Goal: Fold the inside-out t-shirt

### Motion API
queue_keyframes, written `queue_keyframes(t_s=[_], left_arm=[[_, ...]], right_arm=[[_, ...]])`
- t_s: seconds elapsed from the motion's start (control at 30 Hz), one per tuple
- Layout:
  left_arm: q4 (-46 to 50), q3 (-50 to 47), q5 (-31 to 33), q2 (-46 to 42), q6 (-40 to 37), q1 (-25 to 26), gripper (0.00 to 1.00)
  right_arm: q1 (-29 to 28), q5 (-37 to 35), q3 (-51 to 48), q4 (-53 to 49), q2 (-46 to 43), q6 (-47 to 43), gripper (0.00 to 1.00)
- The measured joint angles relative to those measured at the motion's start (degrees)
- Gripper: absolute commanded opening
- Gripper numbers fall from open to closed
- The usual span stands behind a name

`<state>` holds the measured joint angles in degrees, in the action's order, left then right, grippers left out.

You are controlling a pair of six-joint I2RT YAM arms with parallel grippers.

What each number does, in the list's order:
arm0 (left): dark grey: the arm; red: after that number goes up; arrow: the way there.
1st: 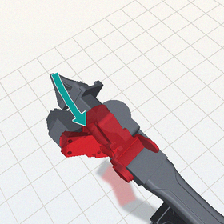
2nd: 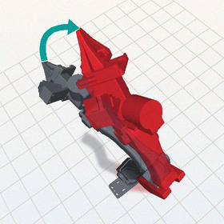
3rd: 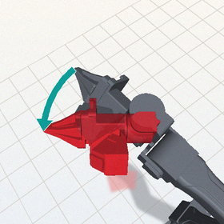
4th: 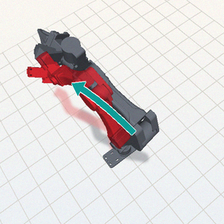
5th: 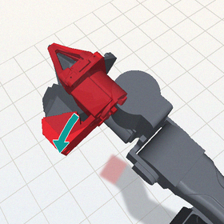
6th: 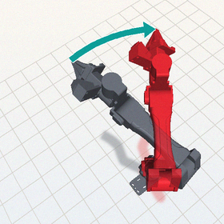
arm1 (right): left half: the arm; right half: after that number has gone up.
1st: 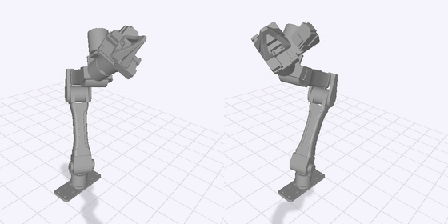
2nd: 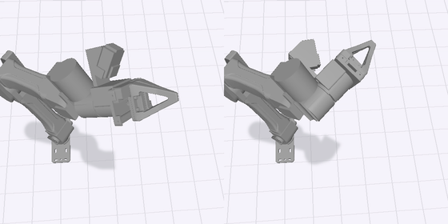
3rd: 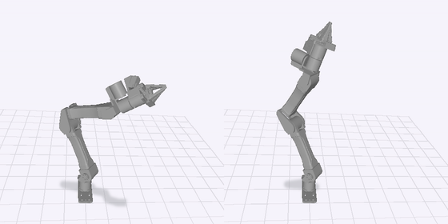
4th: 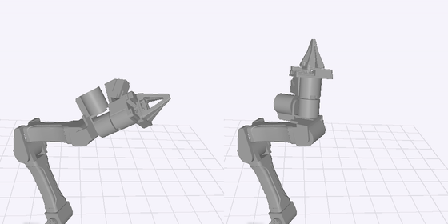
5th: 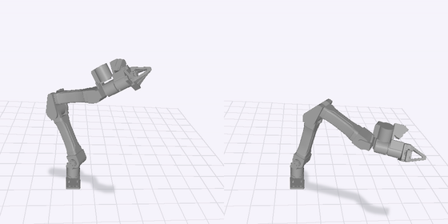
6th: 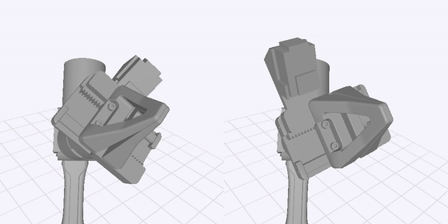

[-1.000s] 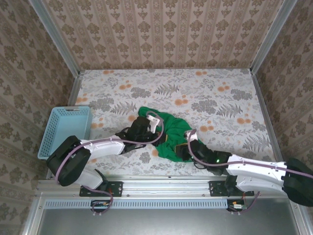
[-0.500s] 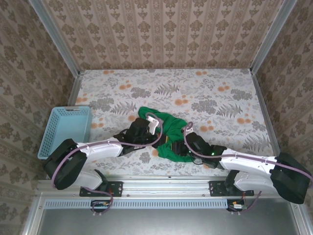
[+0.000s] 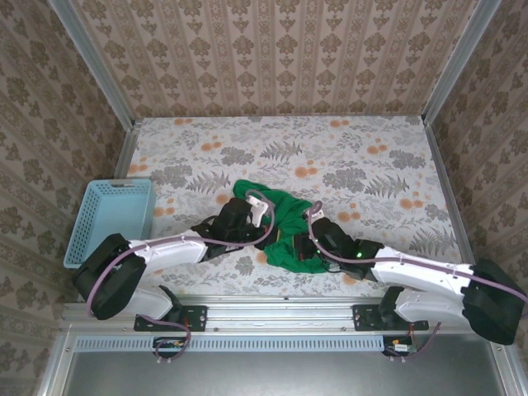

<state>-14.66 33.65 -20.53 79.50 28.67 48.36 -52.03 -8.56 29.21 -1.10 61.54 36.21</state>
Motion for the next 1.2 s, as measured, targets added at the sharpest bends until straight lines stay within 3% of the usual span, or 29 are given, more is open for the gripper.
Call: queue_keyframes(t_s=[0.2, 0.43, 0.73, 0.8, 0.9, 1.13, 1.2], left_arm=[[1.66, 3.5, 0.02, 1.84, -1.53, -2.62, 0.07], [4.26, 6.99, 2.91, 2.38, -4.42, -2.29, 0.42], [11.3, 1.64, 13.81, -13.31, -7.93, 10.4, 0.56], [11.78, 0.96, 16.09, -15.28, -8.04, 12.74, 0.56], [12.17, 1.01, 17.99, -13.75, -7.67, 13.53, 0.46], [11.5, 3.98, 18.38, -0.39, -3.5, 12.35, 0.43], [10.23, 4.39, 17.79, 1.92, -2.19, 12.35, 0.36]], right_arm=[[-0.35, 0.48, -0.02, -3.41, -9.94, -0.44, 0.0], [-0.35, 0.87, -1.57, -3.43, -15.72, 1.05, 0.0], [-0.28, 0.22, -1.57, -0.17, -14.6, 3.06, 0.0], [-0.28, 0.24, -1.57, 0.11, -14.05, 3.06, 0.0], [-0.28, 0.52, -1.57, 1.38, -13.79, 3.02, 0.0], [-0.44, 1.79, -3.13, 4.57, -13.86, 2.82, 0.0], [-0.7, 1.75, -4.44, 4.9, -13.86, 2.73, 0.0]])
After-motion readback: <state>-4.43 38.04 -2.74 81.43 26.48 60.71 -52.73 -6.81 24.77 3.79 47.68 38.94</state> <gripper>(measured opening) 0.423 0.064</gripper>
